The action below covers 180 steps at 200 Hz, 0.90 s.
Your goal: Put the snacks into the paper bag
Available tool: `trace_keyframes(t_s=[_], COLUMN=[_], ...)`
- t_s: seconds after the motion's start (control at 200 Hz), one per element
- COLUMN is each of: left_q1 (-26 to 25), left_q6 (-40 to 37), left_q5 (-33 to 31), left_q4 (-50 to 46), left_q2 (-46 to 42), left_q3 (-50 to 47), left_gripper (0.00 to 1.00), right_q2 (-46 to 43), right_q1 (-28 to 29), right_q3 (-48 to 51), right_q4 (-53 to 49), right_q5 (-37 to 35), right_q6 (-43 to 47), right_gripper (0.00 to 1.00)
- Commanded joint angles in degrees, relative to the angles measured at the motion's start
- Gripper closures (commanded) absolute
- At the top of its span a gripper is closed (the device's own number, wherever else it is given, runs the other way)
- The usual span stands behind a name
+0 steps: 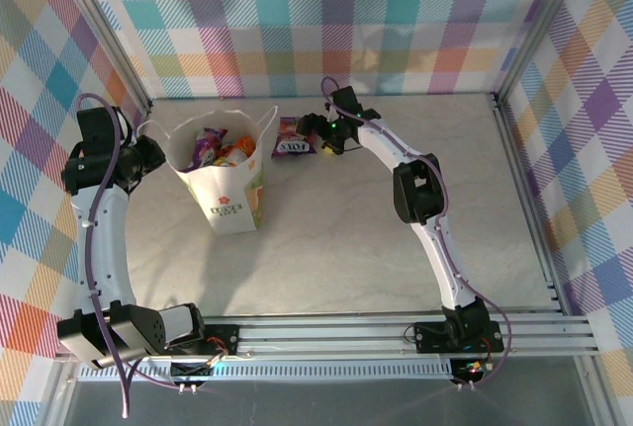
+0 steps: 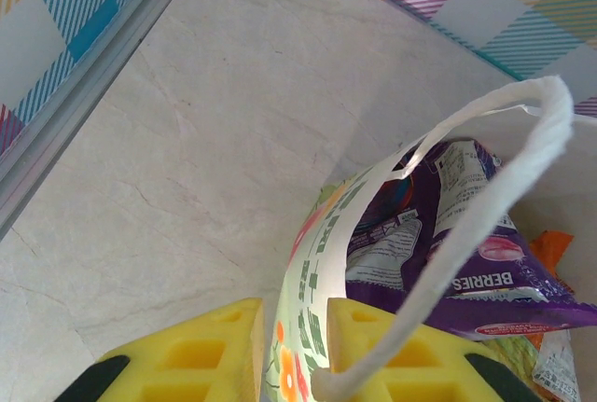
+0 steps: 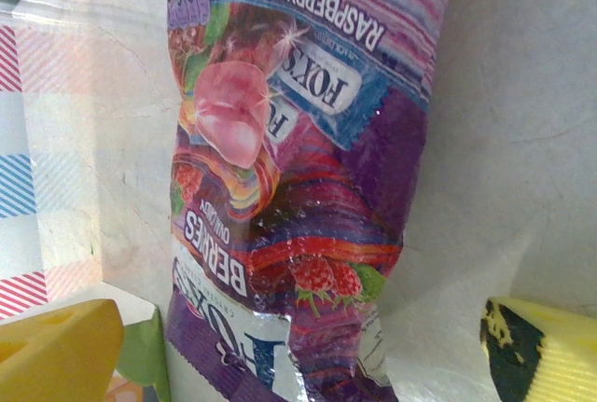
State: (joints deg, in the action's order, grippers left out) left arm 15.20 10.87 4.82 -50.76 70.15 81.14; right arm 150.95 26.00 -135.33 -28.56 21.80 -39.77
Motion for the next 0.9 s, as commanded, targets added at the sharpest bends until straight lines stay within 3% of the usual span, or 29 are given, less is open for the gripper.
trace_keyframes(t_s=[0.0, 0.46, 0.58, 0.705, 0.895], left_q1=[1.1, 1.1, 1.1, 1.1, 1.1], left_q6=[-0.6, -0.7, -0.6, -0.7, -0.7], left_q5=[-0.4, 0.1, 0.4, 0.2, 0.2], left_q4=[0.9, 1.1, 1.1, 1.0, 0.6], left_q2=[0.1, -0.4, -0.1, -0.2, -0.3], left_q3=[-0.7, -1.3, -1.4, -1.3, -1.1], left_gripper=[0.76, 0.76, 0.75, 0.75, 0.75], right_q2=[2.4, 5.5, 6.0, 6.5, 7.3], right_q1=[1.1, 2.8, 3.0, 3.3, 3.3], right_q3=[-1.7, -5.8, -6.0, -6.5, -6.7], right_q4=[0.1, -0.2, -0.7, -2.0, -2.8], right_q5=[1.9, 1.8, 1.0, -0.8, -1.1], right_q6=[-1.8, -3.2, -3.6, -3.6, -4.1], right_gripper=[0.03, 0.08, 0.18, 0.39, 0.55])
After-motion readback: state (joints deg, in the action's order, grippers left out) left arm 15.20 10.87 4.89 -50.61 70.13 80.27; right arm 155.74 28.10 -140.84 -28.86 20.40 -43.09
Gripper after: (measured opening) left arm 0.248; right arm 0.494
